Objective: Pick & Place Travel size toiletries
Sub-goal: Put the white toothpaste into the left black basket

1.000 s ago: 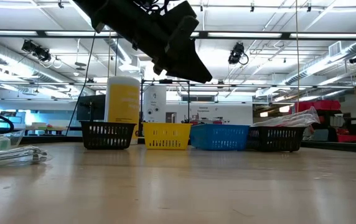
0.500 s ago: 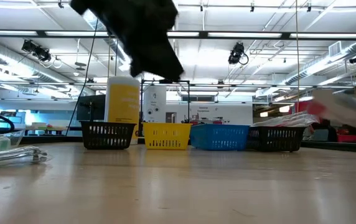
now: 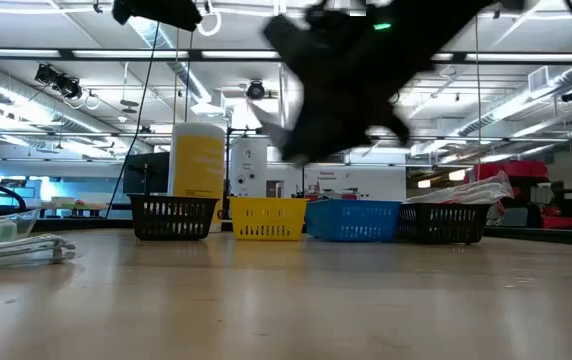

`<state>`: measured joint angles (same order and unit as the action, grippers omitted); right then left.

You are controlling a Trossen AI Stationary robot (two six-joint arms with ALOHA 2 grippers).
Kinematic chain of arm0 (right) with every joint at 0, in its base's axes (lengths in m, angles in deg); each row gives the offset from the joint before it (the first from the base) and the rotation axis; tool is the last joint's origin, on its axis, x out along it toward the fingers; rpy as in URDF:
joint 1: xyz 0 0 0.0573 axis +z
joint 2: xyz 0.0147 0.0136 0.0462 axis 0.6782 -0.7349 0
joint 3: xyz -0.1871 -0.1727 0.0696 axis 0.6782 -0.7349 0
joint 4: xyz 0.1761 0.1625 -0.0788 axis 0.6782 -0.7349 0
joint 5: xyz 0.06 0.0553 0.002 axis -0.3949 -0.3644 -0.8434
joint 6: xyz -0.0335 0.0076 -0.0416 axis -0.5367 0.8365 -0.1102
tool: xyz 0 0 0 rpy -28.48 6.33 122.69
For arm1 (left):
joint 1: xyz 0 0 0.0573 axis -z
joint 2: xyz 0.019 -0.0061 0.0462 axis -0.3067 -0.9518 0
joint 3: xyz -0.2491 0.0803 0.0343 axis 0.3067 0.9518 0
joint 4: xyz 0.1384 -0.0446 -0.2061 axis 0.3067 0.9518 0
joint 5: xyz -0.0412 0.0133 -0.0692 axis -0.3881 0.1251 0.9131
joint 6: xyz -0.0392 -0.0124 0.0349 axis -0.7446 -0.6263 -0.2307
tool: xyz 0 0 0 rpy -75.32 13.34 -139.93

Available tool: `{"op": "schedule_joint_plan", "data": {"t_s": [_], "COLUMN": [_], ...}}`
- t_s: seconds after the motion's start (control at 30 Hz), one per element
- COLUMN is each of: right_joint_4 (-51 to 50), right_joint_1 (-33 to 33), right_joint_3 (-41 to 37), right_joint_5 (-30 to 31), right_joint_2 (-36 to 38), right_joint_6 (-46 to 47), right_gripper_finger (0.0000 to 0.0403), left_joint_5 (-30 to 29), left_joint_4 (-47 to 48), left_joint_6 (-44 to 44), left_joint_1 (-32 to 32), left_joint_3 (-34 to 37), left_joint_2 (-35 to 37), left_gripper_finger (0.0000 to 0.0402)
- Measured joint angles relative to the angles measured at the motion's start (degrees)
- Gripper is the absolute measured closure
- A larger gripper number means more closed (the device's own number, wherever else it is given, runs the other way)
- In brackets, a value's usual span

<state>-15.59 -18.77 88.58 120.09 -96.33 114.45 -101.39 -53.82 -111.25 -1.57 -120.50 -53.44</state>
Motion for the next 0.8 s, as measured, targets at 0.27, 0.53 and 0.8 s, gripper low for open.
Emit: {"op": "schedule_joint_plan", "data": {"t_s": [0.27, 0.53, 0.8], "right_joint_4": [28.5, 24.9, 27.5], "right_joint_1": [-13.0, -14.6, -13.3], "right_joint_3": [0.0, 0.0, 0.0], "right_joint_5": [-14.4, -20.5, -7.7], "right_joint_2": [-0.2, -0.2, -0.2], "right_joint_6": [-35.3, -43.8, -49.0], "right_gripper_finger": [0.0335, 0.0335, 0.0335], "left_joint_5": [0.2, -1.1, 4.0], "left_joint_4": [6.1, 3.6, -3.4], "left_joint_6": [-2.5, -1.2, 15.5], "left_joint_1": [0.0, -0.2, -0.3], "left_joint_3": [0.1, 0.1, 0.1], "left_joint_2": [1.8, 0.0, -2.3], "left_gripper_finger": [0.0284, 0.0284, 0.0284]}}
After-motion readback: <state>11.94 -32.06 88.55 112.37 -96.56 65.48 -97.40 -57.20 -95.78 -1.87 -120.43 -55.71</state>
